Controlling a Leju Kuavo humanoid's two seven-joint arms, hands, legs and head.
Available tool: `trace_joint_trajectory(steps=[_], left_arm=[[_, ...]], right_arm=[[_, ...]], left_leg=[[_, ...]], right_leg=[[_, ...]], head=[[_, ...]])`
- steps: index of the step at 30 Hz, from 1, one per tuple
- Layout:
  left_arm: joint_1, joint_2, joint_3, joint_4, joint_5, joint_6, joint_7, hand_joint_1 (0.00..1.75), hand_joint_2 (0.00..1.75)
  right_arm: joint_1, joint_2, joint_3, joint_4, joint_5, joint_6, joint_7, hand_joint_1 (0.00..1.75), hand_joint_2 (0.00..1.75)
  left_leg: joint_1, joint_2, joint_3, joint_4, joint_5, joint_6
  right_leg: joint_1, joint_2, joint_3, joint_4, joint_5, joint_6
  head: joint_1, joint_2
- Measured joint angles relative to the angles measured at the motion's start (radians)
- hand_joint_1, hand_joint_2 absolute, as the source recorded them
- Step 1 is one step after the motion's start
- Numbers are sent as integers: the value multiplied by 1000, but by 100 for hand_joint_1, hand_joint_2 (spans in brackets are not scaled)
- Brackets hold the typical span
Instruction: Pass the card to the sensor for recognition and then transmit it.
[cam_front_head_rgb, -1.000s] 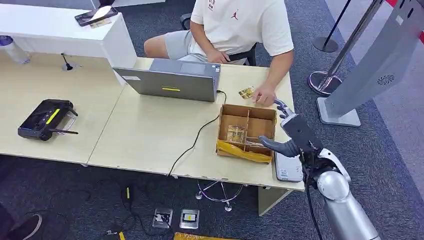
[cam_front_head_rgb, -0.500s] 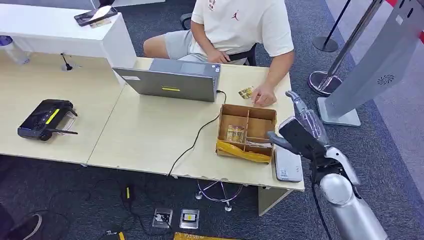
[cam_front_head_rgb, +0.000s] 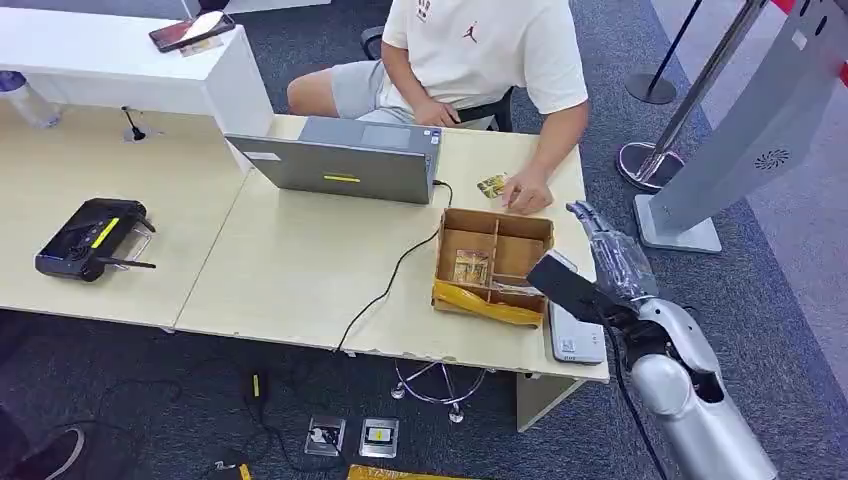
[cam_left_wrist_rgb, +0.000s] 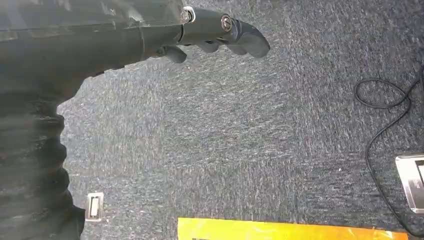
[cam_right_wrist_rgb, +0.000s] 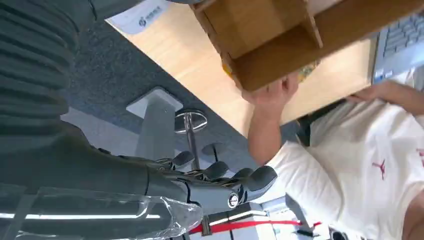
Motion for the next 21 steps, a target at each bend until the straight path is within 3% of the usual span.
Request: trace_joint_trajectory(steps=[13, 21], left_arm=[[0, -3, 0, 0, 2, -2, 3, 0, 175], [0, -3, 0, 0, 2, -1, 7, 0, 175]], right_arm=[[13, 1, 29, -16, 4, 63, 5, 0, 175], [16, 3, 37, -15, 18, 57, -2, 0, 175]], left_leg=[[0, 0, 0, 0, 0, 0], [0, 0, 0, 0, 0, 0]], right_leg=[[0, 0, 0, 0, 0, 0], [0, 0, 0, 0, 0, 0]], head=[[0, 0], [0, 0]])
